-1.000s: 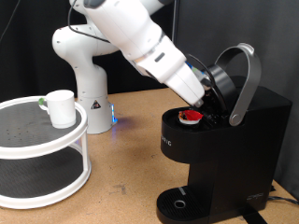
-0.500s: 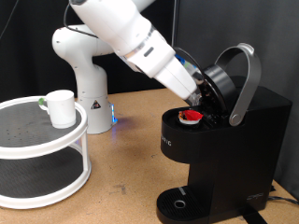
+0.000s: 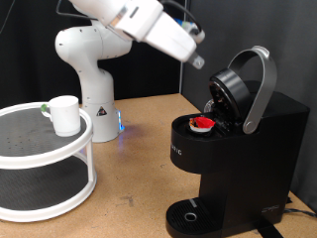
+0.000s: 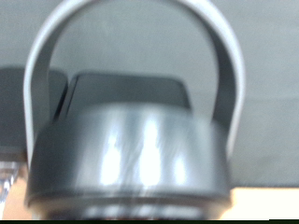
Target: Make a cup of coffee with the keurig machine
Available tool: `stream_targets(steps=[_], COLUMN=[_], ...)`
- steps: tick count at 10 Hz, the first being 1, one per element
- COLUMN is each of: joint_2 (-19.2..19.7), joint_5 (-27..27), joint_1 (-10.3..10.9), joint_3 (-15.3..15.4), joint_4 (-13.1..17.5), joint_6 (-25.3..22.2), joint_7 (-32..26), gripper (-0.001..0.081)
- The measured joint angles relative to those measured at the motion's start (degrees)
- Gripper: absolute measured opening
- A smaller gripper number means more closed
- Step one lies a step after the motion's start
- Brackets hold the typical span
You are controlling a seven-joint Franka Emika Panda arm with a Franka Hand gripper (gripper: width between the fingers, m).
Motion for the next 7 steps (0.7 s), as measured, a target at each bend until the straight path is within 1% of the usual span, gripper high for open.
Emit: stream_targets(steps=[2,4,6,7], joint_2=[-1.55,-2.43,-2.39,-2.39], joint_5=[0.84,0.87,1.67,4.48], joint_1=[-0.27,-0.64,-0.55,-0.14], joint_3=[-1.05,-2.12,-1.96,-1.73], joint_4=[2.10,4.02,3.67,3.55], joint_6=[-2.53,-6.20,-5.80,-4.61], joint_7=[0.89,3.25,2.66,1.85], gripper=[0.0805,0.0805,0.0805,0.0805])
